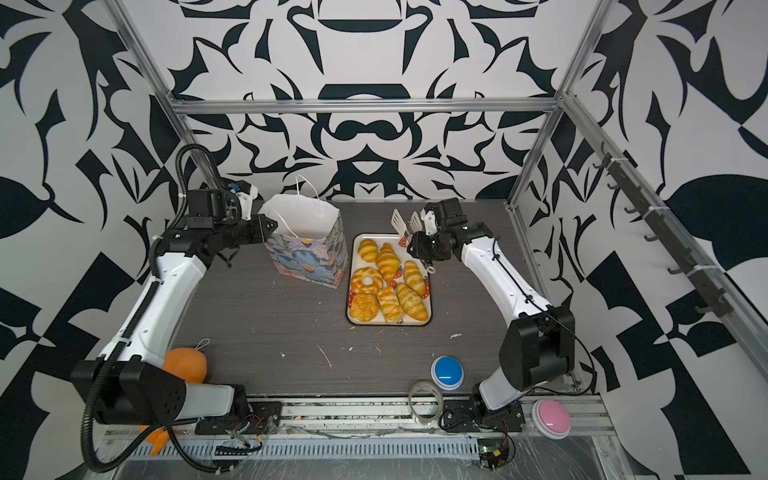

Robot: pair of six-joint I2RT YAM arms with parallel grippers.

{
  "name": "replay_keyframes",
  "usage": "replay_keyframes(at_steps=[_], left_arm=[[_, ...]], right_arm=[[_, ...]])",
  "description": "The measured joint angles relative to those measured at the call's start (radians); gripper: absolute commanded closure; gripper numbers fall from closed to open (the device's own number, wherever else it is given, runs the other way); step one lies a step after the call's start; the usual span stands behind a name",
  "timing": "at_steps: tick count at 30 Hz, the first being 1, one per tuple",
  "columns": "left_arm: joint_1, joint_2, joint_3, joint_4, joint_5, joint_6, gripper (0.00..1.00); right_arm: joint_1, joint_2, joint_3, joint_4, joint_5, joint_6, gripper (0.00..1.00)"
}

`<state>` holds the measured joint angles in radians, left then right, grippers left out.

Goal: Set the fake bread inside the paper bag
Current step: 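Lower the tongs with the right gripper onto a croissant on the tray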

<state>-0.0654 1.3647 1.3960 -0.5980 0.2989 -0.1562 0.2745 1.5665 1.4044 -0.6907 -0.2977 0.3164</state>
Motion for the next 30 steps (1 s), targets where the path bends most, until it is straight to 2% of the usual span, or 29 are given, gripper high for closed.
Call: replay_keyframes(at_steps=[14, 26, 30], left_arm=[[0.021, -0.008, -0.014, -0.012, -0.015, 0.0, 0.84], [0.027, -0.021, -0.034, -0.005, -0.003, -0.003, 0.84], [0.027, -0.021, -0.034, -0.005, 0.002, -0.004, 0.88]], right_arm=[[0.033, 0.097, -0.011, 0.003, -0.013, 0.01, 0.51], [0.079, 0.1, -0.053, -0.029, -0.005, 0.01, 0.51], [0.078, 0.082, -0.073, -0.056, 0.004, 0.009, 0.51]])
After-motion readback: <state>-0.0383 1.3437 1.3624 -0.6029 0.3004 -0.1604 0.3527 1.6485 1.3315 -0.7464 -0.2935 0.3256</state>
